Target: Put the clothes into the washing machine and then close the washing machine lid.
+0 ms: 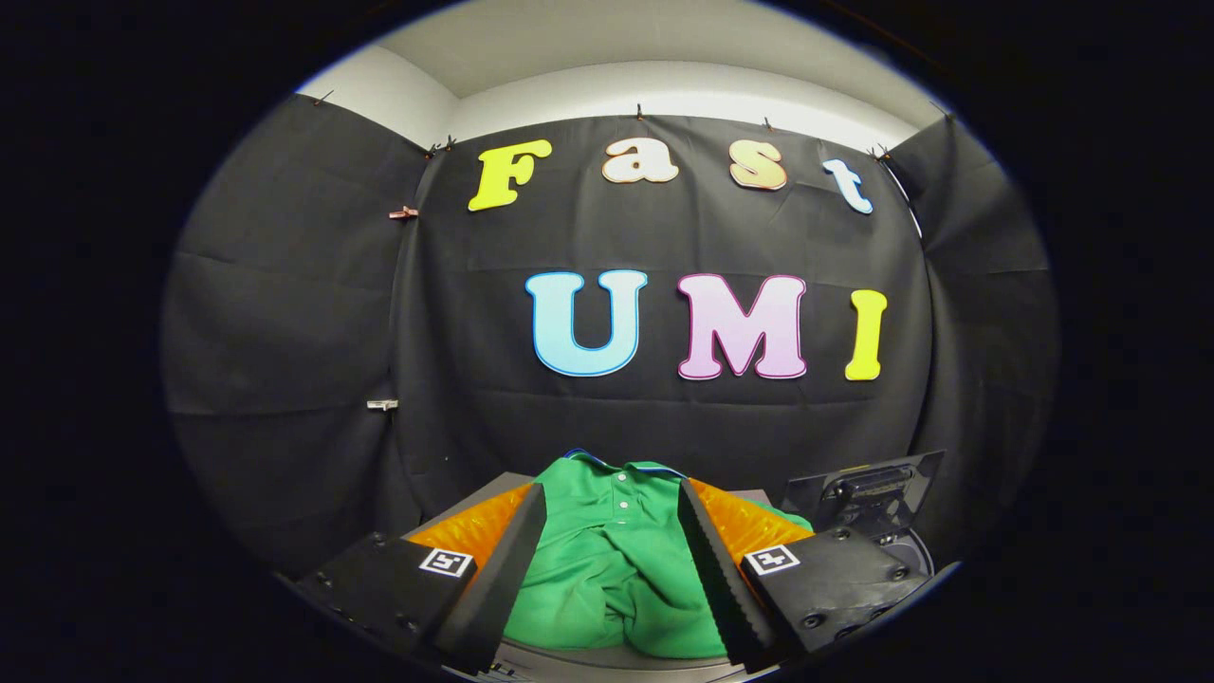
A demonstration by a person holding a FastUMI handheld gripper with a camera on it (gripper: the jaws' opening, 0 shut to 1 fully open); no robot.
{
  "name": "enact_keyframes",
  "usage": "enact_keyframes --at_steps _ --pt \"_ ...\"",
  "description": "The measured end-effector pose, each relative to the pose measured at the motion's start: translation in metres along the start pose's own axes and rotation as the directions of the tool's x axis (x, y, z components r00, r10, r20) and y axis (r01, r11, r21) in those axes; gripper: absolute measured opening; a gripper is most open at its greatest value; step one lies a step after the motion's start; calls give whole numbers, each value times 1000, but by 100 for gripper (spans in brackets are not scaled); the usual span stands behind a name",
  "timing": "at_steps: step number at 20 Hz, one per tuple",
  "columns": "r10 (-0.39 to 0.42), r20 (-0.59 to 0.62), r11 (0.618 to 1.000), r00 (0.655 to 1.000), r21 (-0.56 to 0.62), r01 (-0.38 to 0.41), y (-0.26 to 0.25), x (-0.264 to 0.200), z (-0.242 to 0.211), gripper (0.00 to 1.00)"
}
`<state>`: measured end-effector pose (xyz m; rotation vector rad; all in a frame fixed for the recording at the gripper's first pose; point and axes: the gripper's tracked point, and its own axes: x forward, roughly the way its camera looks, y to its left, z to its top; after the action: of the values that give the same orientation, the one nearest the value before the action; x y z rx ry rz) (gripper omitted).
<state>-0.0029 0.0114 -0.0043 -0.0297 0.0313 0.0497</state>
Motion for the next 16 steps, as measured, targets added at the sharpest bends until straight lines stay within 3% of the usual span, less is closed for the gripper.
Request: enact_keyframes --at_steps 9,16 --pt "29 -122 999 992 39 -25 -1 21 -5 88" --pt "20 -133 1000 991 9 -19 -5 29 -12 89"
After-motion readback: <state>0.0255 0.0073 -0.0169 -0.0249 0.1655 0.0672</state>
